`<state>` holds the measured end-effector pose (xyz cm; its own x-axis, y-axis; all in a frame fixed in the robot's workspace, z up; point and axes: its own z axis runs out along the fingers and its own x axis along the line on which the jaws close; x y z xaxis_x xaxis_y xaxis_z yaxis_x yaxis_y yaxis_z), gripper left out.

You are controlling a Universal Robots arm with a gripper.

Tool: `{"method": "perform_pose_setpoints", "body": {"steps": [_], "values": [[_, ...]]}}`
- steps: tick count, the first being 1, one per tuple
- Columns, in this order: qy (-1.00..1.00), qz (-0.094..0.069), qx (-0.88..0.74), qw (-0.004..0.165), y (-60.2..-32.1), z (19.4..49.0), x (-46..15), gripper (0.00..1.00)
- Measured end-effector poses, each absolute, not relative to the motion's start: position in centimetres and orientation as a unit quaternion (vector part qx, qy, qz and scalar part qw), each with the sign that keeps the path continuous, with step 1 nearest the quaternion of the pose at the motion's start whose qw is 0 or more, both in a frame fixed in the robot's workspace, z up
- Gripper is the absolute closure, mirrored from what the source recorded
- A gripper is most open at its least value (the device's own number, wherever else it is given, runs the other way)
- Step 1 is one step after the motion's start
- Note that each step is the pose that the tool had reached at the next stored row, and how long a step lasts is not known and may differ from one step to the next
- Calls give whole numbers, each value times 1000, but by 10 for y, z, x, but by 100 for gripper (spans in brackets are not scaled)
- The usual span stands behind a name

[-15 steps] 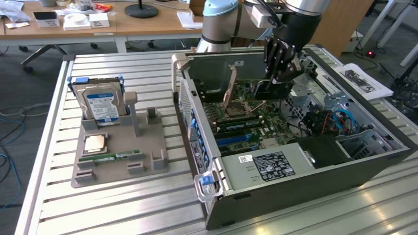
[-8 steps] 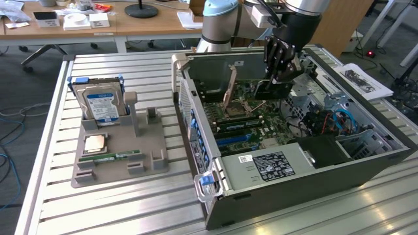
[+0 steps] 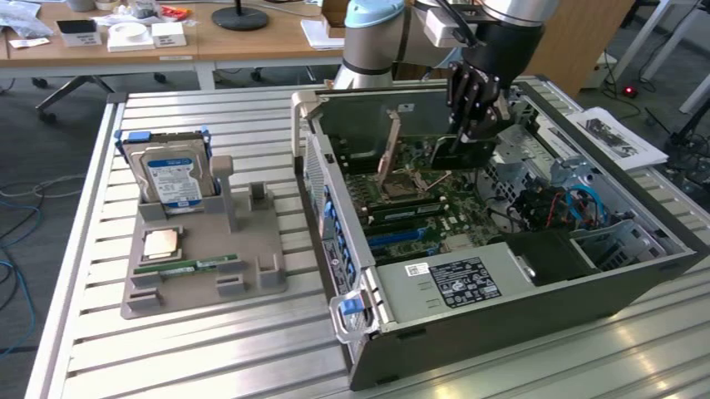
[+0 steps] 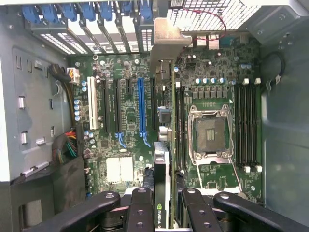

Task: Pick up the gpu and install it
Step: 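Insert the gpu into the slot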

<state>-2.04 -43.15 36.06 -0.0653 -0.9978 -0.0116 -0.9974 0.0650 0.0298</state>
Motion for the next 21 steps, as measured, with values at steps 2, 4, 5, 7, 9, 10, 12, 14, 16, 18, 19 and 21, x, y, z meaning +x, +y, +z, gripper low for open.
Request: {"method": "perform_pose_setpoints", "body": {"steps": [2, 4, 5, 7, 9, 10, 12, 14, 16, 18, 19, 21], "values": [[-730, -15, 684, 6, -431, 361, -22, 73], [-730, -15, 684, 6, -431, 361, -22, 73], [-730, -15, 684, 6, -431, 361, -22, 73], [-729, -15, 684, 6, -432, 360, -22, 73], [-726, -14, 687, 5, -432, 360, -22, 73], [-725, -14, 689, 5, -432, 360, -22, 73], [-720, -12, 694, 3, -432, 359, -22, 73], [-715, -9, 699, 0, -432, 358, -22, 73], [-713, -7, 701, -2, -432, 358, -22, 73], [-713, -6, 701, -3, -432, 357, -24, 73], [-713, -6, 701, -3, -432, 357, -24, 73], [-715, -5, 699, -3, -433, 356, -24, 73]]}}
